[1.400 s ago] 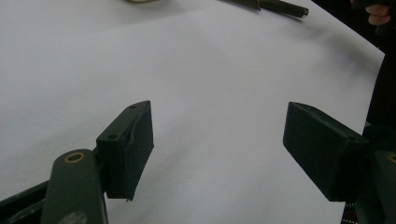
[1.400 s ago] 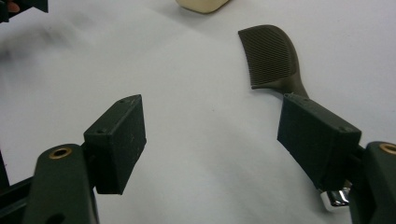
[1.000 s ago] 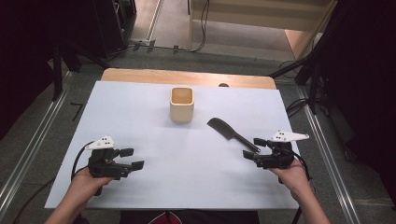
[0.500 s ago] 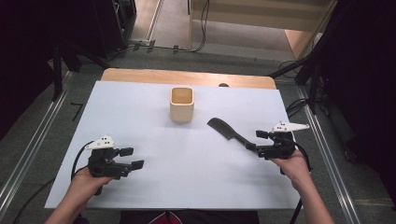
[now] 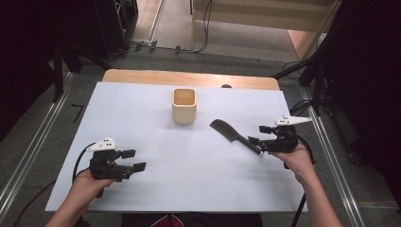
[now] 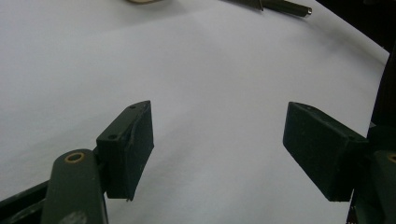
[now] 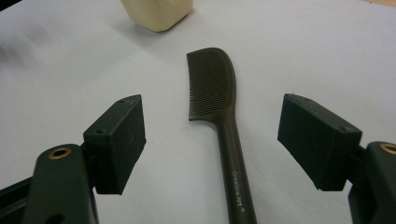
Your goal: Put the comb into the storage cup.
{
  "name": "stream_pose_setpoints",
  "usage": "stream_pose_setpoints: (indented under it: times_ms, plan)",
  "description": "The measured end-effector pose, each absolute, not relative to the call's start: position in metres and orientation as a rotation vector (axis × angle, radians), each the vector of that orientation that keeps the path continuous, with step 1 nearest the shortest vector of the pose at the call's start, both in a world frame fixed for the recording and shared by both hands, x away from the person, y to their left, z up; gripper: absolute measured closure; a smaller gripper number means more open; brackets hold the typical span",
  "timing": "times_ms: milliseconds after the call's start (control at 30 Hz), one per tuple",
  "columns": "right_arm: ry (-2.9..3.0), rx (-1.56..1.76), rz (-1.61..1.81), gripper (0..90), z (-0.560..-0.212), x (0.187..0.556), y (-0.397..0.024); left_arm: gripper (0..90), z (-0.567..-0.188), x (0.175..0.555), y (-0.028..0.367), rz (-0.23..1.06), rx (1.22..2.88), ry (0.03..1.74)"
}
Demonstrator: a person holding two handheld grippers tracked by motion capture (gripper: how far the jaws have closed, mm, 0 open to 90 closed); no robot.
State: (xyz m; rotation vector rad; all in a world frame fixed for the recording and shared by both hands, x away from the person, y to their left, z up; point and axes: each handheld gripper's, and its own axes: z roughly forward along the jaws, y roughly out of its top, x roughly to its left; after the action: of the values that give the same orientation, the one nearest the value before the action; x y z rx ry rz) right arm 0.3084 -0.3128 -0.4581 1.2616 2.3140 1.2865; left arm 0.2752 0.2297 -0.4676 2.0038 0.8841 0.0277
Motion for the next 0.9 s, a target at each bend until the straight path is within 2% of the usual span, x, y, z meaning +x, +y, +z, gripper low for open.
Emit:
stream_pose_setpoints:
  times_ms: [333,900]
  plan:
    - [2.307,1.230,1.279,21.5,-0.451,0.322,-0.313,25.5,-0.468,0.275,0.230,0.025,2.001,0.885]
    - [2.304,1.252,1.221,22.5,-0.473,0.320,-0.317,25.5,-0.467,0.275,0.230,0.020,2.001,0.885]
